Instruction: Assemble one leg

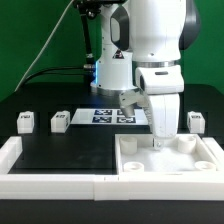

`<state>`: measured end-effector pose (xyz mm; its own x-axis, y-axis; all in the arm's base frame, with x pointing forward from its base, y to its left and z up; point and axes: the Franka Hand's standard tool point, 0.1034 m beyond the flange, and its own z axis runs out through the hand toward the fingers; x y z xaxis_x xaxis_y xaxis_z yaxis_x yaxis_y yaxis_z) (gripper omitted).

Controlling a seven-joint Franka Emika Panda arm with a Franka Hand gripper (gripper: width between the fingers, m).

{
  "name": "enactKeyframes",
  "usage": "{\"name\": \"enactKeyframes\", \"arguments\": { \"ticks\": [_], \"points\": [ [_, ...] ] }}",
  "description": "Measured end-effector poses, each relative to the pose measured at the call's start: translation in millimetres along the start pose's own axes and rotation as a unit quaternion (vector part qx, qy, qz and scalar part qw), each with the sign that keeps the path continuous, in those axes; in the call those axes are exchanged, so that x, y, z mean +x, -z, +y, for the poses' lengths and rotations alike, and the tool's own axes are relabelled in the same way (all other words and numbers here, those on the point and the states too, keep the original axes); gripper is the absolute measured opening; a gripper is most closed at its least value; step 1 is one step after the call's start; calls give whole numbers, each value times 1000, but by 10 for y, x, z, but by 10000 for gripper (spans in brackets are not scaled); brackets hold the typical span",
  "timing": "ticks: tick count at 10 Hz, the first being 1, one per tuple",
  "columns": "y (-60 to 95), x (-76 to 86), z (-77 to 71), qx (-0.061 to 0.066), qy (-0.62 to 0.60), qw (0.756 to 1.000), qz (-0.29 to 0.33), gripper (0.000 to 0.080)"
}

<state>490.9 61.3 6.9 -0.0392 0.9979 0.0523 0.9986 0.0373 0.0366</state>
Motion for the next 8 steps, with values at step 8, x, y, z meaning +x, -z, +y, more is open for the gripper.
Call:
{"name": "enactKeyframes", "arguments": {
  "ticks": [8],
  "points": [
    [237,135,-163,-9,-52,999,-5,649]
  ]
}}
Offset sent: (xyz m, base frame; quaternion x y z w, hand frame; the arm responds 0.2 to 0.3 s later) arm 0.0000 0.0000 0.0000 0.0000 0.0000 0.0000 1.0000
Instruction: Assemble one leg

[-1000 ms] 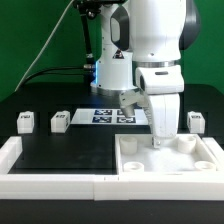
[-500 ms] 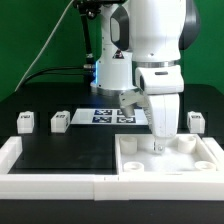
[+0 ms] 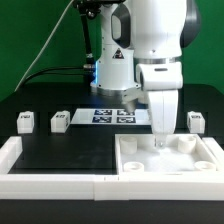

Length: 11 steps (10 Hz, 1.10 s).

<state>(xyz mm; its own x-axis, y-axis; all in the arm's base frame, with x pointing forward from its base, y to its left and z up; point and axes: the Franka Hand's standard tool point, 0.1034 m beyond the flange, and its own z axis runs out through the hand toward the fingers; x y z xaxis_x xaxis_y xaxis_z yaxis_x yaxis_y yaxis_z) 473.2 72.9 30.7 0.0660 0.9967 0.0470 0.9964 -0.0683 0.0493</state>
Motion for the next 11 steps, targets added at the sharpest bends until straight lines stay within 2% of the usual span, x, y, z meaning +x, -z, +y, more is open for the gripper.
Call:
{"name": "enactKeyframes", "arguments": {
  "ticks": [2,3,4,7,9,10,11],
  "points": [
    [262,112,-127,-14,-28,999,-5,649],
    [351,148,-161,-20,-35,999,-6,649],
    [388,147,-169,-20,-43,999,-8,649],
    [366,141,-177,-18,-79,997,-7,649],
    [352,128,-190,-17,-192,981,1,649],
    [298,73,-272,-13,-285,958,11,649],
    [257,92,-372,-5,-370,929,13,649]
  ]
}}
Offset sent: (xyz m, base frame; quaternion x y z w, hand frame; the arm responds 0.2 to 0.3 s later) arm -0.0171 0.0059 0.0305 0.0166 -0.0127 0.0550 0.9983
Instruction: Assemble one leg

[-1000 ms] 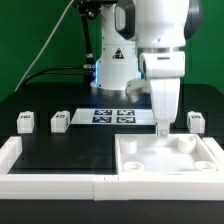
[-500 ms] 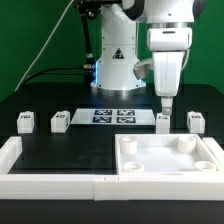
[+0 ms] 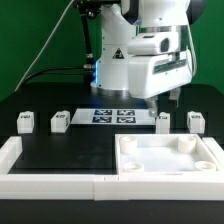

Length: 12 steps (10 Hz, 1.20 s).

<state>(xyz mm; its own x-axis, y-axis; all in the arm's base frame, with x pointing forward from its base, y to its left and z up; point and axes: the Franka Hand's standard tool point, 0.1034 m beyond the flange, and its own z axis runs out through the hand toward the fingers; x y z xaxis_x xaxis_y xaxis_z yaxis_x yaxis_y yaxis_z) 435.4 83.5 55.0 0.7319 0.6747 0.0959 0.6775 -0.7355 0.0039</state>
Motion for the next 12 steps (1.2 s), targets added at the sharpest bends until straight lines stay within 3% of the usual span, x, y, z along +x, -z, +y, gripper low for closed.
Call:
{"name": "enactKeyframes", "arguments": {
  "ticks": [4,6,8,12],
  "points": [
    [-30,158,-364,12,-249,968,1,649],
    [-35,273,-566,20,-366,930,0,649],
    [-34,373,-715,23,-364,931,2,649],
    [-52,355,-737,25,-357,934,-12,649]
  ]
}}
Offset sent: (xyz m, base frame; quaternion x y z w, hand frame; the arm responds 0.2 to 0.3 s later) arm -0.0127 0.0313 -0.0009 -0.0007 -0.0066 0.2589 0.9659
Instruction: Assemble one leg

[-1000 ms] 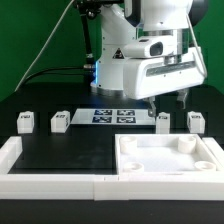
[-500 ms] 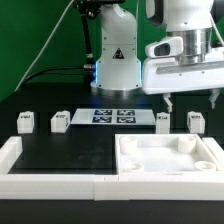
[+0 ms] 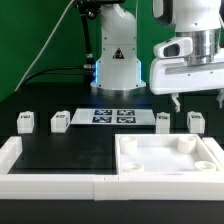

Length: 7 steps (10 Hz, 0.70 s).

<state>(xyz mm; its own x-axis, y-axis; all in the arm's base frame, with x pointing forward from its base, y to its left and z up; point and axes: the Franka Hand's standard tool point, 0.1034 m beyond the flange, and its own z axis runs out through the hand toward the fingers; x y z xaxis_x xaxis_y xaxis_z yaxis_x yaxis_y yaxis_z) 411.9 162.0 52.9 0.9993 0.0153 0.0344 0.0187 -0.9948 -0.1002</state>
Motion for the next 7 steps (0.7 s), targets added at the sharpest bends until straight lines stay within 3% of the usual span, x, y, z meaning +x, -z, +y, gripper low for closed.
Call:
{"name": "enactKeyframes", "arguments": {
  "ticks": [1,3,4,6,7],
  "points": [
    [-20,-92,48,-10,9,998,-59,649],
    [-38,-41,24,-14,6,992,-125,649],
    [-41,-128,19,-21,6,982,-188,649],
    [-63,-62,-34,-23,4,965,-260,649],
    [-57,-152,-38,-28,5,949,-315,649]
  ]
}}
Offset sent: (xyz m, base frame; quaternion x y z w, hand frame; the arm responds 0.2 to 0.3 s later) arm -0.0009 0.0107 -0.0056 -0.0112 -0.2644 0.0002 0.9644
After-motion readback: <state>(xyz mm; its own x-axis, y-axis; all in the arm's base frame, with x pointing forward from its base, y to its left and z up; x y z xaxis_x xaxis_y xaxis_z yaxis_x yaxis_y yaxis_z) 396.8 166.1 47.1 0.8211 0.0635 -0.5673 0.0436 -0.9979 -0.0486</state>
